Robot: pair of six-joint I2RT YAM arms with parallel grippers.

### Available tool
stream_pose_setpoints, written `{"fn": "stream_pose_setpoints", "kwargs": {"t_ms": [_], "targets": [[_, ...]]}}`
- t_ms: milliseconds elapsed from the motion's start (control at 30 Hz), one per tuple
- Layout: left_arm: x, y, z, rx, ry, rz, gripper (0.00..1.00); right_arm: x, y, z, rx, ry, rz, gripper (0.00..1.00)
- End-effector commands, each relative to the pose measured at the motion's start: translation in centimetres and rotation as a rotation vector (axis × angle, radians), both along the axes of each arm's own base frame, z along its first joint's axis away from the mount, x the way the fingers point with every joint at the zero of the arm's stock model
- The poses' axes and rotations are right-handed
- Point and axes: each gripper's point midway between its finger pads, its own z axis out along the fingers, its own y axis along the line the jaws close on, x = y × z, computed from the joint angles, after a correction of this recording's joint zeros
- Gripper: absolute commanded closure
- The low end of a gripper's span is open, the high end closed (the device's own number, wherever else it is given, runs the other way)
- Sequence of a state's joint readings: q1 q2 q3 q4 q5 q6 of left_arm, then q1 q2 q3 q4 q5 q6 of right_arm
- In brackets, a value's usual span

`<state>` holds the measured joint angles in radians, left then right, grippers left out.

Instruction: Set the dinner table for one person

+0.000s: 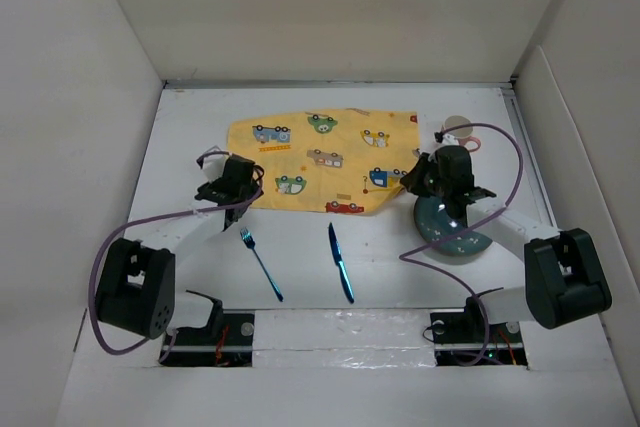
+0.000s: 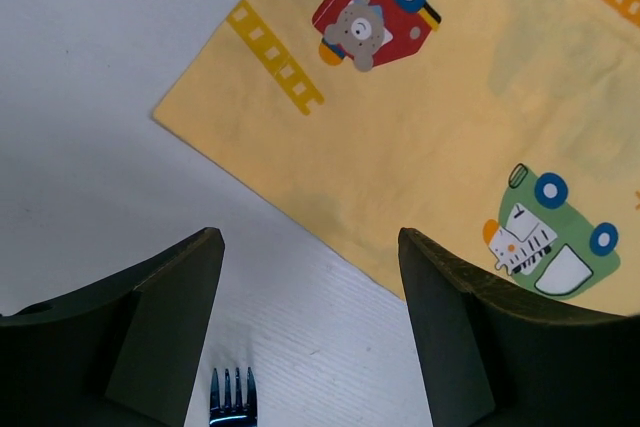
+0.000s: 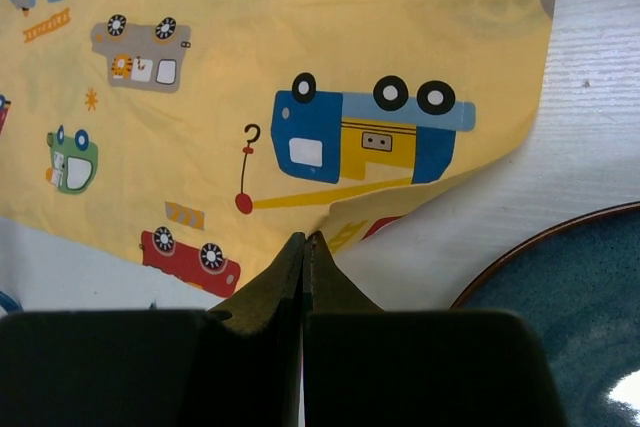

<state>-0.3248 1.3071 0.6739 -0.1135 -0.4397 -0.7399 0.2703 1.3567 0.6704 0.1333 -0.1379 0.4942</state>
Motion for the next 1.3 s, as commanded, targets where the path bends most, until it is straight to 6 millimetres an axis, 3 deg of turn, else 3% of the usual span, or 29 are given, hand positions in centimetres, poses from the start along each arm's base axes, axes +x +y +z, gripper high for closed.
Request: {"fn": "stream_pose_setpoints", "kwargs": {"t_ms": [0,67,133,200,367,467,533,600,867,1033,1167,1267], "targets": [[1.0,0.2,0.1,-0.007,-0.016,0.045,0.32,0.7,-0.1,0.7,0.004,-0.054,-0.016,1.00],[0.0,2.1,-1.3,-0.014,0.027,0.117,0.33,0.6,-0.1,0.5,0.004,-0.056,-0.013,1.00],[-0.7,2.8,-2.5,-0.079,0.033,0.140,0.33,0.7,0.3,1.0,0.018,-0.067,0.003,1.00],[-0.8,4.2,-2.8,-0.148,0.014,0.177,0.34,0.7,1.0,1.6,0.034,-0.083,0.024,1.00],[-0.2,4.6,-2.6,-0.159,-0.002,0.187,0.37,0.4,1.3,1.5,0.037,-0.089,0.038,1.00],[0.3,4.8,-3.1,-0.132,0.033,0.194,0.44,-0.1,1.9,1.4,0.048,-0.093,0.061,1.00],[0.4,5.1,-3.9,-0.111,0.063,0.196,0.57,-0.2,2.2,1.7,0.063,-0.099,0.076,1.00],[0.3,5.4,-4.6,-0.094,0.085,0.209,0.63,-0.5,2.6,2.4,0.070,-0.113,0.092,1.00],[0.9,5.5,-5.5,-0.063,0.121,0.228,0.72,-1.1,2.7,3.6,0.074,-0.148,0.100,1.00],[1.2,5.1,-6.0,-0.039,0.154,0.221,1.00,-1.3,2.9,4.0,0.086,-0.154,0.118,1.00],[1.3,5.1,-5.9,-0.038,0.151,0.220,1.00,-1.5,3.1,4.4,0.093,-0.163,0.127,1.00],[1.2,5.6,-4.6,-0.021,0.121,0.231,1.00,-1.6,3.1,4.4,0.089,-0.167,0.123,1.00]]}}
